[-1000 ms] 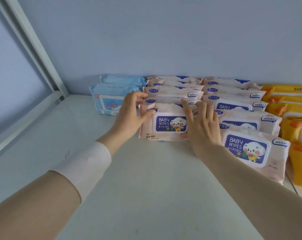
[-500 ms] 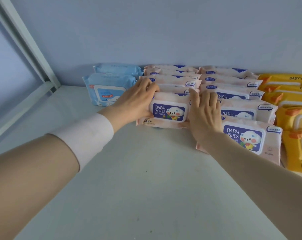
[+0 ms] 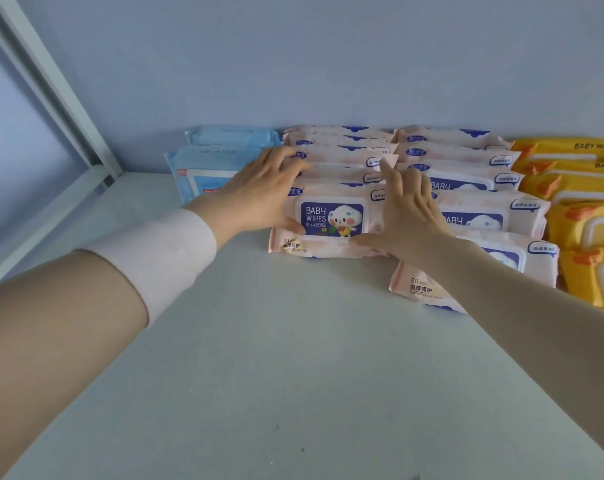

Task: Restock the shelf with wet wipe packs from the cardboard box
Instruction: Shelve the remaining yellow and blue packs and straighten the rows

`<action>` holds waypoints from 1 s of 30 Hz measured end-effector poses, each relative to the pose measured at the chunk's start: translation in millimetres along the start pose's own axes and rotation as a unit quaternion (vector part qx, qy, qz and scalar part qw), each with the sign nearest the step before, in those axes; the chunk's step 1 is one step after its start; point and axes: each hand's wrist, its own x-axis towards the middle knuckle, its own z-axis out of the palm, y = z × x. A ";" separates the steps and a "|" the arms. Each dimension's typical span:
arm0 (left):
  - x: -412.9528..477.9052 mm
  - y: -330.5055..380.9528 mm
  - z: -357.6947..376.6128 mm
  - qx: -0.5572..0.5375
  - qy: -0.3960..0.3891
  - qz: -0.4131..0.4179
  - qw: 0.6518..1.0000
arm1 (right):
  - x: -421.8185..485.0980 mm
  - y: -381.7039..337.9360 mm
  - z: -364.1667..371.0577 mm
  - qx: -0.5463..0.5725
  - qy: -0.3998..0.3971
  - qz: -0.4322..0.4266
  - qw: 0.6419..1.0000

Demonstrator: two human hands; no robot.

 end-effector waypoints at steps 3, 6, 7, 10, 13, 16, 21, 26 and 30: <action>1.1 -1.6 2.1 0.035 -0.047 0.007 0.998 | -2.5 0.5 -1.9 -0.031 0.000 0.038 0.999; 3.8 0.4 10.0 0.049 -0.060 0.003 0.997 | 0.1 -3.7 2.3 -0.026 -0.007 0.070 0.997; 5.0 -0.1 12.7 0.052 -0.045 0.003 0.998 | 1.7 -4.7 4.2 -0.019 -0.001 0.077 0.997; 8.9 -2.4 20.0 0.085 0.031 0.019 0.996 | 4.7 -8.0 10.4 0.019 0.041 0.083 0.996; 13.6 -4.2 24.1 0.097 0.058 0.016 0.993 | 4.8 -12.6 17.2 0.047 0.062 0.081 0.994; 14.5 -7.2 19.1 0.065 0.024 0.015 0.997 | 3.8 -16.2 16.2 0.076 0.063 0.085 0.992; 27.1 -4.5 -10.6 -0.041 -0.058 -0.004 0.997 | 0.6 -19.3 9.4 0.067 0.043 0.078 0.994; 56.0 -1.5 -18.4 -0.003 -0.120 0.005 0.993 | -0.1 -18.0 13.1 0.056 0.051 0.082 0.994; 63.2 -2.8 -9.6 -0.032 -0.140 0.000 0.990 | -1.5 -16.5 16.8 0.025 0.060 0.085 0.994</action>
